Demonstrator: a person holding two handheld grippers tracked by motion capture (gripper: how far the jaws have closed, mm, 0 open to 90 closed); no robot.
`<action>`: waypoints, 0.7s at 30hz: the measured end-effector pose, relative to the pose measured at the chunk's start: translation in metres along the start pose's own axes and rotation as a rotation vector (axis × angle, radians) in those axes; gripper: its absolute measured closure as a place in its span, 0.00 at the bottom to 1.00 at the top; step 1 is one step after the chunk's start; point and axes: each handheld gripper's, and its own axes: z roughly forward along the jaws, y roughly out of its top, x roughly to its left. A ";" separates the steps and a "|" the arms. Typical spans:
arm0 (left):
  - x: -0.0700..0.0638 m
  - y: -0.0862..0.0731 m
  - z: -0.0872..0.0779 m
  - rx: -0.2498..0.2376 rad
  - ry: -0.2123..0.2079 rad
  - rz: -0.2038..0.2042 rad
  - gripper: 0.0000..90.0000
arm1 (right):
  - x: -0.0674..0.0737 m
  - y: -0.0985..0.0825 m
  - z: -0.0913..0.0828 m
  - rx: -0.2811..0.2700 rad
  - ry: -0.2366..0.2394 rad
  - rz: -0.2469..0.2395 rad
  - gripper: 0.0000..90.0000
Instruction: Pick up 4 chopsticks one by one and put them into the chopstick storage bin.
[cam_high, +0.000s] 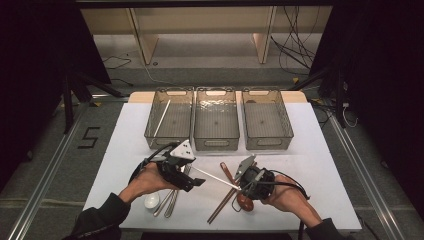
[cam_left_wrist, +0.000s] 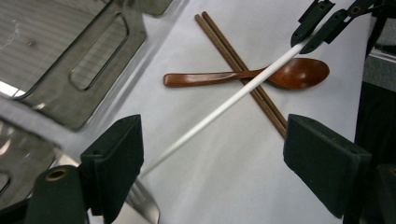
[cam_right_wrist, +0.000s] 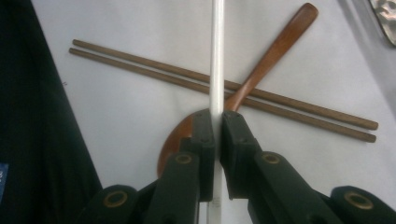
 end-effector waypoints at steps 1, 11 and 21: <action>0.000 0.001 0.002 0.021 -0.008 0.013 0.23 | 0.001 0.001 0.000 0.005 0.008 -0.006 0.94; -0.012 0.007 0.023 0.159 -0.041 0.116 0.32 | 0.011 0.005 -0.002 0.000 0.005 -0.065 0.94; -0.017 0.007 0.028 0.229 -0.073 0.175 0.51 | 0.018 0.008 -0.003 0.000 0.001 -0.111 0.94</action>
